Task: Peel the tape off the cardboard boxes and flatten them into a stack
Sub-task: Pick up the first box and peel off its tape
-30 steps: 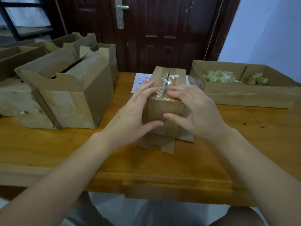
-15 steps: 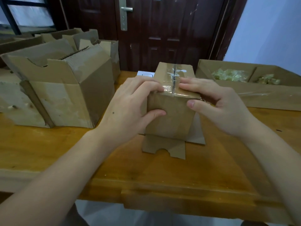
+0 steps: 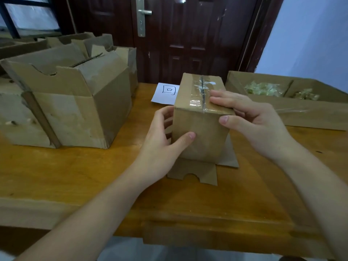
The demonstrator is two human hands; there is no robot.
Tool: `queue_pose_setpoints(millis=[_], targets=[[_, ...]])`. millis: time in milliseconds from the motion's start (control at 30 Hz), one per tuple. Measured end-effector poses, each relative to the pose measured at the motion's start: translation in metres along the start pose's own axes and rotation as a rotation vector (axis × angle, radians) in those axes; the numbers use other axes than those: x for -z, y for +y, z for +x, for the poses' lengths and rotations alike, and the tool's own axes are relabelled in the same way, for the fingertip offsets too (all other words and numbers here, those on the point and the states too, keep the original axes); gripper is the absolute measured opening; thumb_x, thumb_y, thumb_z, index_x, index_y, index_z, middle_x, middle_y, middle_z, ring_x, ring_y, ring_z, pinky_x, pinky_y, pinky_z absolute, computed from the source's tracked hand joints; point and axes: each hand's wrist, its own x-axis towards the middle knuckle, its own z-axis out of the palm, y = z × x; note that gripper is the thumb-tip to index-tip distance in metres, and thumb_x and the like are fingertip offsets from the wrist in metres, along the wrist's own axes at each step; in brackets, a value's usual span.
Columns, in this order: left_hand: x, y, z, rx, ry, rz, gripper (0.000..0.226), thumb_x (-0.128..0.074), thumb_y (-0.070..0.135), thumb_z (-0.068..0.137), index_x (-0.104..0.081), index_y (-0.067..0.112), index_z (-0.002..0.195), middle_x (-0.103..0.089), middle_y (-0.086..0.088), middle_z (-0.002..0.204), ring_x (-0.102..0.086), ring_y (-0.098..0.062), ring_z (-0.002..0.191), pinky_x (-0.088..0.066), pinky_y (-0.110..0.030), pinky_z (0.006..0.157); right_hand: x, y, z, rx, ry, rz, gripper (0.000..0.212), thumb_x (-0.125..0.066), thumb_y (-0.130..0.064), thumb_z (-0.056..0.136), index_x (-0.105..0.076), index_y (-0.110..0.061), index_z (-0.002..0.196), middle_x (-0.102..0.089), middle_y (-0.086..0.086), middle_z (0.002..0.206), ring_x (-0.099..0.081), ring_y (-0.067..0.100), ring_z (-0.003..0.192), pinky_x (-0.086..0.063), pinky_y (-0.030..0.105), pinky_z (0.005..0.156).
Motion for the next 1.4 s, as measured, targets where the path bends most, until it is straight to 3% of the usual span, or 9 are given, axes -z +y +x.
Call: queue_pose_setpoints(millis=[167,400,600,700,933,1400], targets=[[0.001,0.001,0.0,0.009,0.005,-0.043,0.049,-0.071,0.043,0.092,-0.037,0.062,0.12,-0.052,0.035,0.124,-0.048,0.024,0.111,-0.046,-0.001,0.076,-0.001,0.0,0.001,-0.011,0.006,0.037,0.039,-0.068,-0.018,0.091,-0.067,-0.025,0.13,-0.06,-0.02,0.141,-0.042,-0.001,0.141,-0.038,0.048,0.117],[-0.006,0.002,0.004,0.031,0.071,-0.151,0.041,-0.072,0.038,0.094,-0.043,0.055,0.118,-0.057,0.026,0.124,-0.054,0.018,0.108,-0.051,-0.007,0.074,-0.002,0.0,0.001,-0.006,0.008,0.063,0.04,-0.065,-0.021,0.088,-0.068,-0.026,0.128,-0.06,-0.02,0.14,-0.043,0.002,0.142,-0.037,0.049,0.118],[0.001,0.002,0.007,0.028,0.065,-0.11,0.039,-0.071,0.035,0.094,-0.046,0.056,0.117,-0.057,0.039,0.115,-0.055,0.016,0.109,-0.055,-0.014,0.077,-0.001,0.002,0.001,-0.012,-0.001,0.059,0.04,-0.069,-0.013,0.092,-0.067,-0.022,0.13,-0.061,-0.015,0.141,-0.042,0.003,0.142,-0.036,0.048,0.118],[0.004,0.001,0.006,0.003,0.048,-0.062,0.045,-0.07,0.027,0.094,-0.045,0.056,0.117,-0.054,0.046,0.113,-0.051,0.021,0.109,-0.052,-0.008,0.073,-0.002,0.002,0.0,-0.008,0.004,0.052,0.04,-0.069,-0.008,0.093,-0.067,-0.021,0.131,-0.061,-0.015,0.141,-0.042,0.002,0.142,-0.036,0.048,0.119],[0.008,-0.004,0.004,-0.005,-0.012,-0.007,0.065,-0.077,0.019,0.089,-0.039,0.061,0.121,-0.05,0.049,0.115,-0.047,0.023,0.114,-0.046,-0.001,0.078,-0.002,-0.001,0.0,-0.006,0.014,0.032,0.042,-0.065,-0.023,0.089,-0.066,-0.027,0.131,-0.059,-0.019,0.142,-0.041,0.0,0.142,-0.037,0.048,0.119],[0.003,-0.004,0.008,-0.006,0.051,-0.073,0.049,-0.076,0.035,0.09,-0.044,0.059,0.117,-0.053,0.046,0.114,-0.05,0.023,0.109,-0.05,-0.004,0.072,-0.002,-0.001,0.0,0.008,0.008,0.024,0.04,-0.066,-0.019,0.09,-0.067,-0.024,0.13,-0.06,-0.016,0.142,-0.042,0.001,0.142,-0.036,0.047,0.119]])
